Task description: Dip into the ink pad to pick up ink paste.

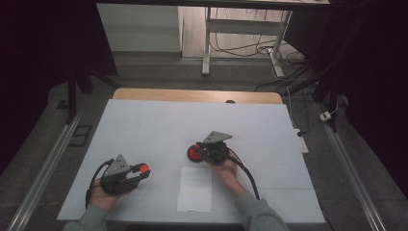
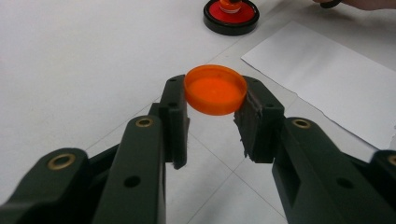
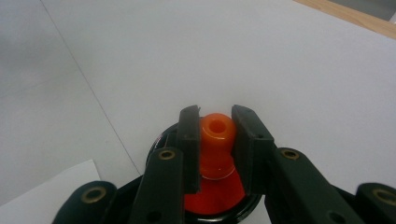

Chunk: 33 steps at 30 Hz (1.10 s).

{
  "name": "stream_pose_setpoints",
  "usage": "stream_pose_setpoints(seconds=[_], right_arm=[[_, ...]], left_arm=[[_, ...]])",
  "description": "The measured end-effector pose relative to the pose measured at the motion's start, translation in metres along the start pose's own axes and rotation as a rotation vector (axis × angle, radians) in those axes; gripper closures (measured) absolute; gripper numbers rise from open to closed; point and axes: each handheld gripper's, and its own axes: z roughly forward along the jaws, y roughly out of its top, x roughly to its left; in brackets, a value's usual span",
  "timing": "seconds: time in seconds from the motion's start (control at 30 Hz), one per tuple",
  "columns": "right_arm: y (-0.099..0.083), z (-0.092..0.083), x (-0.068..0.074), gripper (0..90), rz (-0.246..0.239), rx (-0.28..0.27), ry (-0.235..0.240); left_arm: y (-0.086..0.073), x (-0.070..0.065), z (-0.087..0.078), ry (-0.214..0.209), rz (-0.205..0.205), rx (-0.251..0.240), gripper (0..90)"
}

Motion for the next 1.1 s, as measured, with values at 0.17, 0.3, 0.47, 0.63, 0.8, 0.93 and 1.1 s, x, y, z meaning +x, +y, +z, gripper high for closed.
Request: stream_pose_setpoints(seconds=[0.17, 0.3, 0.47, 0.63, 0.8, 0.93, 1.1], right_arm=[[-0.0012, -0.0002, 0.0006, 72.5, -0.002, -0.004, -0.006], [-0.0018, -0.0001, 0.0004, 72.6, 0.003, -0.007, -0.005], [-0.0027, 0.0002, -0.0003, 72.5, 0.014, -0.016, 0.001], [-0.0028, -0.0003, 0.0003, 72.5, 0.007, -0.009, -0.006], [-0.0031, -0.0004, 0.0006, 72.5, 0.004, -0.009, -0.008], [-0.0036, -0.0002, 0.0010, 72.5, 0.007, -0.015, -0.010], [-0.0038, 0.0001, 0.0011, 72.5, 0.010, -0.020, -0.009]], left_arm=[[0.0000, -0.0009, -0.0006, 0.004, -0.002, -0.002, 64.6], [-0.0002, -0.0007, -0.0009, 0.005, -0.004, -0.002, 64.6], [-0.0003, -0.0005, -0.0009, 0.005, -0.005, -0.002, 64.6], [-0.0005, -0.0001, -0.0009, 0.004, -0.005, -0.002, 64.6], [-0.0004, -0.0002, -0.0010, 0.006, -0.005, -0.002, 64.6], [-0.0003, 0.0003, -0.0021, 0.008, -0.006, -0.005, 64.6], [-0.0004, 0.0003, -0.0020, 0.005, -0.004, -0.004, 64.6]])
